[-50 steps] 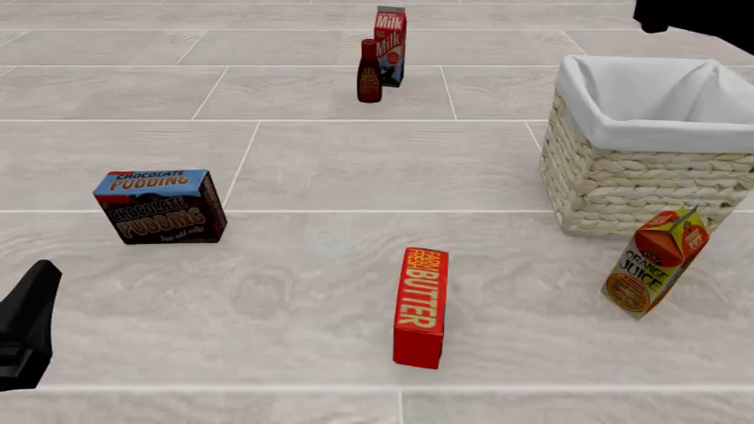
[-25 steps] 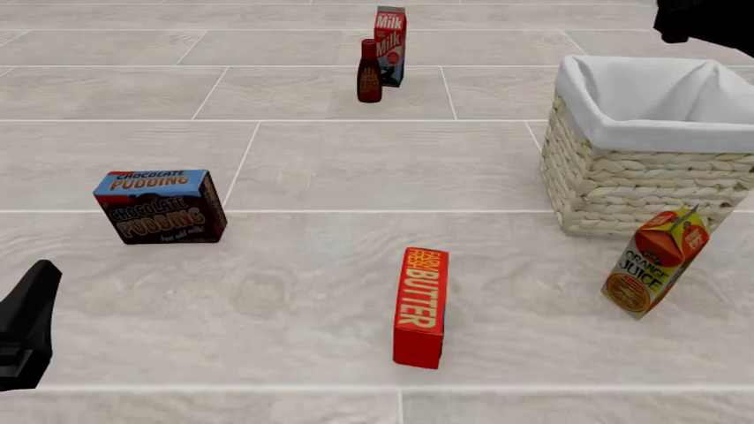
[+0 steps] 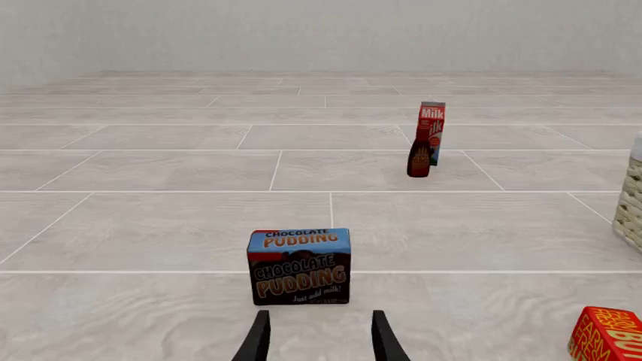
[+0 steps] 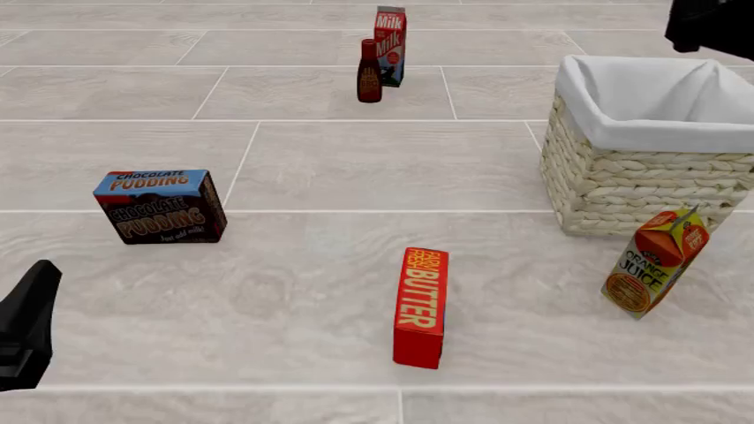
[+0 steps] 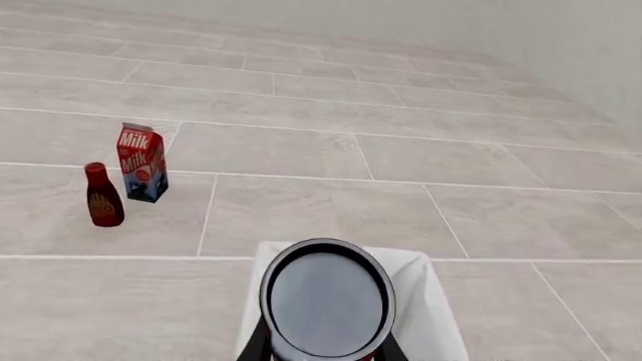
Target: Pick the tomato sauce and place it in the basket.
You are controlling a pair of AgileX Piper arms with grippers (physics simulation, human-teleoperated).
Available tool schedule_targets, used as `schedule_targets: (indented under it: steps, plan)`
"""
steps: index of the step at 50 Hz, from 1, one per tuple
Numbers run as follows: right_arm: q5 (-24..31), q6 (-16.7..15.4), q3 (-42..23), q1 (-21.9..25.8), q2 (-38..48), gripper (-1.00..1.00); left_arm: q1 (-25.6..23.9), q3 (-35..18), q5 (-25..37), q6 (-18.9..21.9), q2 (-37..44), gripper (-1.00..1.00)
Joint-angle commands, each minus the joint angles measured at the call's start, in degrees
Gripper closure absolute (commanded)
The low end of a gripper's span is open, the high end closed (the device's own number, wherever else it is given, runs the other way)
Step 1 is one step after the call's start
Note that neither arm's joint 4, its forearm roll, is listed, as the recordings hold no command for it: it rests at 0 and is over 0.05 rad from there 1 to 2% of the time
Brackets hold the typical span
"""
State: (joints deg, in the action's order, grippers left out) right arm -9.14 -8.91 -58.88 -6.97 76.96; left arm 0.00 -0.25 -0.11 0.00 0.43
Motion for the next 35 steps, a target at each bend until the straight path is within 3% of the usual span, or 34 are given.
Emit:
schedule_targets:
  steps: [1, 35]
  plan:
    - [-0.3, 1.2, -0.3, -1.0, 0.8, 1.00, 0.0, 0.0, 0.0, 0.0, 0.0, -1.00]
    - [-1.6, 1.1, -1.4, -2.8, 5.6, 1.00, 0.0, 0.0, 0.0, 0.0, 0.0, -1.00]
